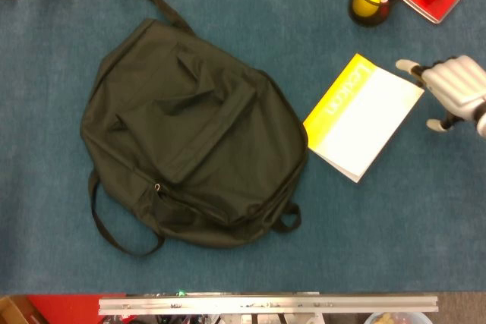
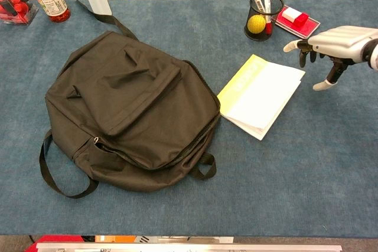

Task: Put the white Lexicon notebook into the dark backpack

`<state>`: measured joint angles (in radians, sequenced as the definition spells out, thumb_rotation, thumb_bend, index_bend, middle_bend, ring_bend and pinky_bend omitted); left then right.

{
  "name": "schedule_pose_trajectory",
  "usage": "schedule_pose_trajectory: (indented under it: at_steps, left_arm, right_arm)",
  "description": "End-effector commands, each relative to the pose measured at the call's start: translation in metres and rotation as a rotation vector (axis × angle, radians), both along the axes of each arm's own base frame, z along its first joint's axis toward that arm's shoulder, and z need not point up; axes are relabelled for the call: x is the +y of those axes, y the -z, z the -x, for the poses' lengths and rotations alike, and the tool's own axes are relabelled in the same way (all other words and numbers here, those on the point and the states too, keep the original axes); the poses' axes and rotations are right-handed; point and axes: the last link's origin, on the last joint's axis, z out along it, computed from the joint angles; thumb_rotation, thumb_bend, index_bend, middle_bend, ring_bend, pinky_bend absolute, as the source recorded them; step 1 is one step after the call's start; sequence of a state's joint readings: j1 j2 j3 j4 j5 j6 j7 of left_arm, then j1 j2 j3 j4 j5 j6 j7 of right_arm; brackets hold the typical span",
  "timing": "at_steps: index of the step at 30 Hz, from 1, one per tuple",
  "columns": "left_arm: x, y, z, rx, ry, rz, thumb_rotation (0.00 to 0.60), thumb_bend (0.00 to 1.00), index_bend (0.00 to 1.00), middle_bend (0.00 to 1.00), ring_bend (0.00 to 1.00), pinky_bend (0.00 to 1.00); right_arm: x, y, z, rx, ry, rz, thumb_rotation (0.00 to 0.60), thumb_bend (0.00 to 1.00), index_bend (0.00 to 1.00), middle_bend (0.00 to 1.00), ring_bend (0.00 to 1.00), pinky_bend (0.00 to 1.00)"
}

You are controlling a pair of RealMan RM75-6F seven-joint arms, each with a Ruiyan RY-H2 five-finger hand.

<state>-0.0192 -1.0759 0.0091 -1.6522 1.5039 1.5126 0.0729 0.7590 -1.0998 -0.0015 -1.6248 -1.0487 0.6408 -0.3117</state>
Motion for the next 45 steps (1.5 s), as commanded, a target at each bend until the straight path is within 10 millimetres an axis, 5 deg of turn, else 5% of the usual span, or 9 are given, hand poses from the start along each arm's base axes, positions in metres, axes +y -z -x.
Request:
schedule_pose_trajectory:
  at_steps: [1, 12, 21, 31, 40, 45]
  left_arm:
    - [-0.001, 0.000, -0.001, 0.005, 0.005, -0.001, 0.600, 0.27, 0.23, 0.29, 0.27, 0.28]
    - [-0.006, -0.004, -0.004, 0.015, 0.012, -0.015, 0.600, 0.27, 0.23, 0.29, 0.27, 0.28]
    - [-0.012, -0.006, 0.001, 0.011, -0.009, -0.021, 0.600, 0.27, 0.23, 0.29, 0.27, 0.28]
    - [-0.013, -0.006, 0.002, 0.003, -0.004, -0.016, 0.600, 0.27, 0.23, 0.29, 0.27, 0.28]
    - [-0.011, -0.002, 0.001, -0.007, 0.008, -0.001, 0.600, 0.27, 0.23, 0.29, 0.27, 0.28]
    - [-0.010, -0.002, 0.000, -0.010, 0.016, 0.001, 0.600, 0.27, 0.23, 0.29, 0.27, 0.28]
  right_arm:
    - [0.026, -0.020, -0.014, -0.066, -0.036, -0.017, 0.600, 0.17, 0.11, 0.35, 0.31, 0.30]
    - [0.074, 0.039, -0.066, -0.159, -0.264, -0.310, 0.600, 0.17, 0.11, 0.36, 0.31, 0.30]
    - [0.092, 0.082, -0.084, -0.174, -0.353, -0.444, 0.600, 0.17, 0.11, 0.36, 0.31, 0.30]
    - [0.093, 0.083, -0.067, -0.126, -0.339, -0.427, 0.600, 0.17, 0.11, 0.37, 0.31, 0.30]
    - [0.086, 0.060, -0.032, -0.070, -0.238, -0.340, 0.600, 0.17, 0.11, 0.38, 0.31, 0.30]
    - [0.098, 0.065, -0.050, -0.174, -0.231, -0.380, 0.600, 0.17, 0.11, 0.39, 0.31, 0.30]
